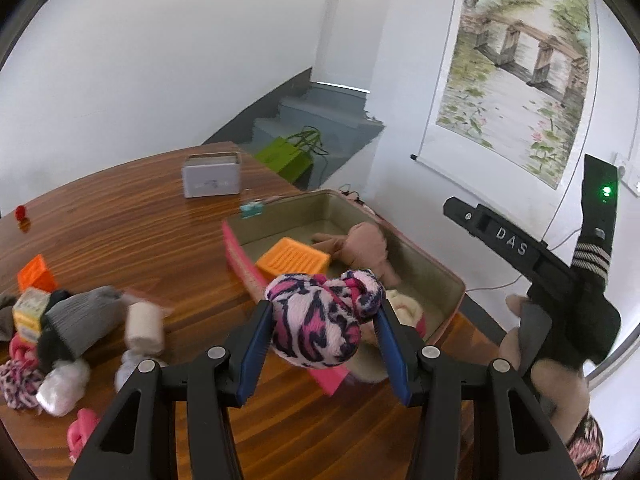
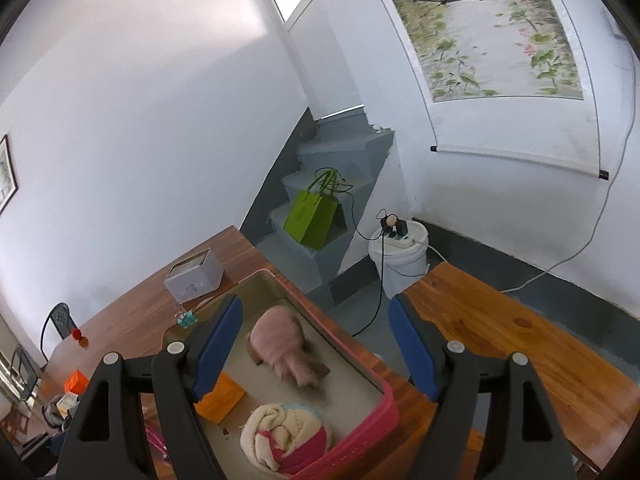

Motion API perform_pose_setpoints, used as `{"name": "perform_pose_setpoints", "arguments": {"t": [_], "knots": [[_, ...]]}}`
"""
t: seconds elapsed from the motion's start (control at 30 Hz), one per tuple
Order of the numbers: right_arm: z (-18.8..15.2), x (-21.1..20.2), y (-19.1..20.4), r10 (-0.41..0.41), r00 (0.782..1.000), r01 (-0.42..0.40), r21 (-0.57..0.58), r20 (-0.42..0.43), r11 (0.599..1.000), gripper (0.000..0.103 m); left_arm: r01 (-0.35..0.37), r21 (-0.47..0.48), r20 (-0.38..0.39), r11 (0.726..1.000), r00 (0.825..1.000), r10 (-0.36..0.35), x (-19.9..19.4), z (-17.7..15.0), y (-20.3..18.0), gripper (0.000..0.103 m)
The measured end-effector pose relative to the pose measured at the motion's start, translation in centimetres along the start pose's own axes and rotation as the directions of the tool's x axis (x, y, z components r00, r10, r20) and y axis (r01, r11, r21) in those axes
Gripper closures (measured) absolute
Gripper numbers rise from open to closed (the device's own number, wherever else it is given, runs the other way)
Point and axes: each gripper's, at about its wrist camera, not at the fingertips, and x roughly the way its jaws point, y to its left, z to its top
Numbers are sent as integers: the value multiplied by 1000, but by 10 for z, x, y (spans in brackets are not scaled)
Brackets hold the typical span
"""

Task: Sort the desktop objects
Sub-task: 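Open both grippers to drop the cloth and plush into the tin box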

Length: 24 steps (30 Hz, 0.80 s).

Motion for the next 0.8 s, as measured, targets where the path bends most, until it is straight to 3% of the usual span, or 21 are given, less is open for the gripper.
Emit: {"name": "perform_pose_setpoints", "arguments": {"t": [0.33,0.8], "knots": [[0,-5,1,-15,1000,16,-22,27,1000,24,25,16,-38,1000,999,-25,36,8,-14,46],[-3,-2,2,-27,999,28,-37,23,999,24,28,-26,-51,999,998,-29,33,3,-4,46]]}}
